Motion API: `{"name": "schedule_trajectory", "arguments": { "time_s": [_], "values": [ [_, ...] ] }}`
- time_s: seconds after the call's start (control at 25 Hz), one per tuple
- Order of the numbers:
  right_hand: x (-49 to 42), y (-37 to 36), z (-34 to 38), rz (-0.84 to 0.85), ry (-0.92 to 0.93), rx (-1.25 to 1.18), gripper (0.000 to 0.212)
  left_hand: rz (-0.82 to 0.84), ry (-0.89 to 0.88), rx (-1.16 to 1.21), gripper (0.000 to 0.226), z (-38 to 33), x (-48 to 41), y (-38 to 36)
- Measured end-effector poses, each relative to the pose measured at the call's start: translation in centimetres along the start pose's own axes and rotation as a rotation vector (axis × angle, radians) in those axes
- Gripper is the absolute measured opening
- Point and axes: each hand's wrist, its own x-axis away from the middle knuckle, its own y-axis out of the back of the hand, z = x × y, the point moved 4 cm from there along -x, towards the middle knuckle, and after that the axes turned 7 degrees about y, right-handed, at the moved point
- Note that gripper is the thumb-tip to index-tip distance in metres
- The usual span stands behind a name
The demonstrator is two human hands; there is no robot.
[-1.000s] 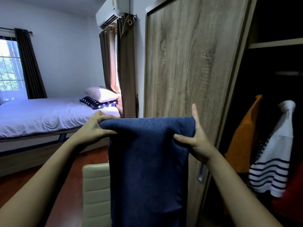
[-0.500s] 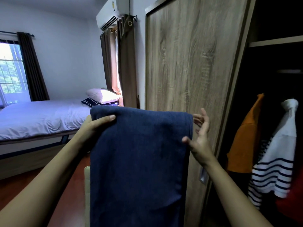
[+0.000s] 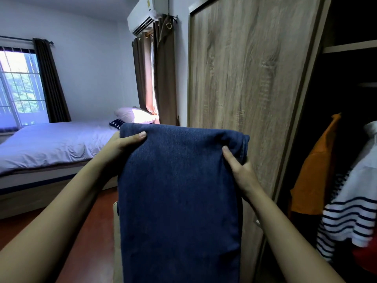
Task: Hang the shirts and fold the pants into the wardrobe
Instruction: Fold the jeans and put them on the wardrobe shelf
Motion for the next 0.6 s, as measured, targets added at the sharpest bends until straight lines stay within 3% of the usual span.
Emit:
{"name": "schedule_trajectory", "arguments": {
  "time_s": [0.08, 0.12, 0.2, 0.28, 0.4, 0.48, 0.6],
  "values": [
    [0.0, 0.2, 0.8, -0.091, 0.082, 0.085, 0.041, -0.037, -0.014, 0.055, 0.009, 0.1, -0.2, -0.2],
    [0.1, 0.5, 1.9, -0.203, 0.229, 0.207, 0.057, -0.026, -0.019, 0.071, 0.009, 0.2, -0.3, -0.2],
    [0.3, 0.1, 4.7, -0.331, 0.656, 0.679, 0.069, -0.052, -0.028, 0.074, 0.01, 0.1, 0.0, -0.7],
    [-0.3, -2.3, 6.1, -0.15, 0.9, 1.142, 0.07, -0.043, -0.051, 0.055, 0.01, 0.3, -0.2, -1.0],
    [-2.8, -4.1, 5.3, 0.234, 0.69, 1.398, 0.077, 0.012, -0.046, 0.036, 0.013, 0.7, 0.2, -1.9],
    [-4.0, -4.1, 4.5, 0.354, 0.602, 1.408, 0.065, 0.045, -0.015, 0.041, 0.014, 1.2, 0.2, -1.6],
    [-5.0, -4.9, 4.1, 0.45, 0.611, 1.361, 0.058, 0.062, 0.013, -0.015, 0.017, 1.5, 0.1, -0.9]
  ]
}}
